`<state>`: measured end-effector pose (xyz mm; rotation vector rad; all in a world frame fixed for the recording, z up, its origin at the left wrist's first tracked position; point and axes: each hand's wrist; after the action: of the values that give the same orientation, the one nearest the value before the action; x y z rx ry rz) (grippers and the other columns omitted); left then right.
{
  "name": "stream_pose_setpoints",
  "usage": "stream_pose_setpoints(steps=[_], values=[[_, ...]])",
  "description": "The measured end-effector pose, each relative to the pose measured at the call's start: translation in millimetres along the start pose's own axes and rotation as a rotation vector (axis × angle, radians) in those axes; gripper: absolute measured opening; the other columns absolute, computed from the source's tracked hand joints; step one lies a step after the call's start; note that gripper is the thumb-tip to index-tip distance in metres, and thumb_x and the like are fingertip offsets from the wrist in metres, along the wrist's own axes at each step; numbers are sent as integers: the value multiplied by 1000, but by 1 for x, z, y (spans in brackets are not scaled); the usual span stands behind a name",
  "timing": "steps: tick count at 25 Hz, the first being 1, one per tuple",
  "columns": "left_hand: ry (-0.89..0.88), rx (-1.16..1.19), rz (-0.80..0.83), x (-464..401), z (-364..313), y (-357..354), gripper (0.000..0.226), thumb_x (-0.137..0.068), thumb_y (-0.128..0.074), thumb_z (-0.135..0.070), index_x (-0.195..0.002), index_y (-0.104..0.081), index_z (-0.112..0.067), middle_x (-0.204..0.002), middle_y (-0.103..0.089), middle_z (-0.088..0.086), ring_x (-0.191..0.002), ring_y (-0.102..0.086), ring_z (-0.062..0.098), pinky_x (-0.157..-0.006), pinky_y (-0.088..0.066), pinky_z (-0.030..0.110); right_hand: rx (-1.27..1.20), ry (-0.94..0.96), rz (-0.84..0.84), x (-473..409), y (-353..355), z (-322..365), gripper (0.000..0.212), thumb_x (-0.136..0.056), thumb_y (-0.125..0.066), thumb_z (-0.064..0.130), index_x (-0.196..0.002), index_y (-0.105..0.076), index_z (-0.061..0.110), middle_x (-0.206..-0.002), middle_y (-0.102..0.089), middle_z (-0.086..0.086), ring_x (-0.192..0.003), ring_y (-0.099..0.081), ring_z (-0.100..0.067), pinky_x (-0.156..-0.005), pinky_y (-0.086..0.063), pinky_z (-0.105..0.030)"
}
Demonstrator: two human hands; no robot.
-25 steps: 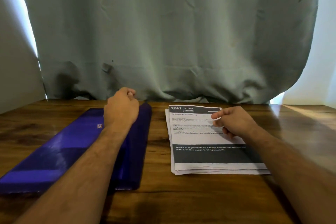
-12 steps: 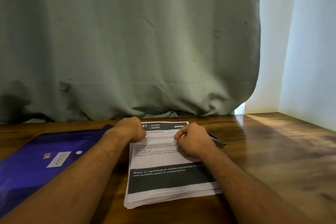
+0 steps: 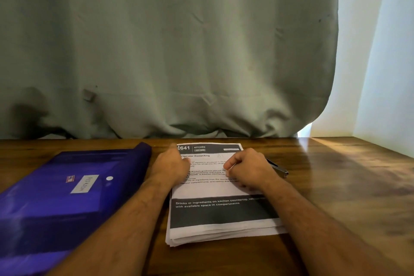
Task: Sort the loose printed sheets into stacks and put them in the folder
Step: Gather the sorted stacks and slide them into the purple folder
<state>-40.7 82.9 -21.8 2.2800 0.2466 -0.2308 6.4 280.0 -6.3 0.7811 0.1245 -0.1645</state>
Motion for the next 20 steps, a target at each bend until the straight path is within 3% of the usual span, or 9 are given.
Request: stream_pose_setpoints(steps=[4, 7, 10, 12, 14, 16, 18, 20], values=[[63, -15, 0, -1, 0, -1, 47, -89, -72, -40, -126, -49, -23, -107, -61, -2, -94, -61, 19, -77, -53, 36, -7, 4, 26, 1, 0, -1, 13, -84, -73, 12, -81, -73, 24, -79, -68, 7, -71, -61, -6, -63, -52, -22], [108, 18, -9, -5, 1, 1, 59, -87, -73, -44, -135, -46, -23, -124, -59, 4, -104, -62, 23, -79, -55, 38, 19, 19, 36, -1, -1, 1, 11, -86, -71, 13, -84, -74, 23, -85, -68, 7, -79, -62, -7, -77, -57, -27], [128, 234, -46, -8, -3, 5, 62, -92, -70, -35, -145, -41, -20, -117, -63, 0, -85, -62, 13, -60, -45, 26, 22, 19, 40, -3, 0, 3, 11, -86, -71, 12, -86, -74, 22, -87, -68, 6, -82, -61, -8, -82, -56, -29], [150, 418, -54, -8, -3, 8, 60, -94, -69, -28, -147, -41, -17, -119, -68, 3, -90, -68, 17, -67, -53, 31, 35, 15, 47, -4, -1, 2, 11, -87, -70, 12, -87, -75, 21, -88, -67, 6, -82, -60, -7, -83, -56, -29], [154, 508, -15, -8, -1, 8, 44, -95, -68, -26, -136, -54, -16, -114, -72, 6, -90, -72, 19, -71, -58, 33, 40, 15, 49, -5, -2, 2, 11, -86, -71, 12, -88, -75, 21, -87, -67, 7, -81, -60, -7, -82, -56, -28], [138, 475, 4, -7, 2, 6, 22, -96, -67, -26, -116, -67, -17, -104, -76, 3, -81, -72, 14, -62, -56, 27, 37, 12, 51, -4, -3, 3, 11, -86, -71, 12, -85, -74, 22, -85, -67, 7, -77, -59, -6, -75, -55, -26], [137, 423, -21, -8, 5, 5, 6, -95, -68, -24, -100, -67, -22, -97, -75, 0, -78, -70, 12, -58, -52, 25, 43, 12, -14, -3, -1, 3, 15, -87, -70, 12, -79, -72, 25, -81, -64, 9, -74, -58, -5, -67, -53, -22], [148, 310, -27, -9, 4, 4, 12, -92, -72, -22, -91, -61, -26, -88, -70, -5, -78, -68, 13, -59, -50, 26, 79, -3, -182, -4, 6, 1, 15, -87, -67, 14, -81, -71, 27, -84, -62, 10, -74, -56, -6, -70, -49, -22]])
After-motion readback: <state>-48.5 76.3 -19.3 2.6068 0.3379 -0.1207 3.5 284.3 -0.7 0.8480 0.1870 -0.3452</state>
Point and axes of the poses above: each hand's wrist, its own x-axis away from the middle knuckle, its own y-axis out of the back of the hand, z = x × y
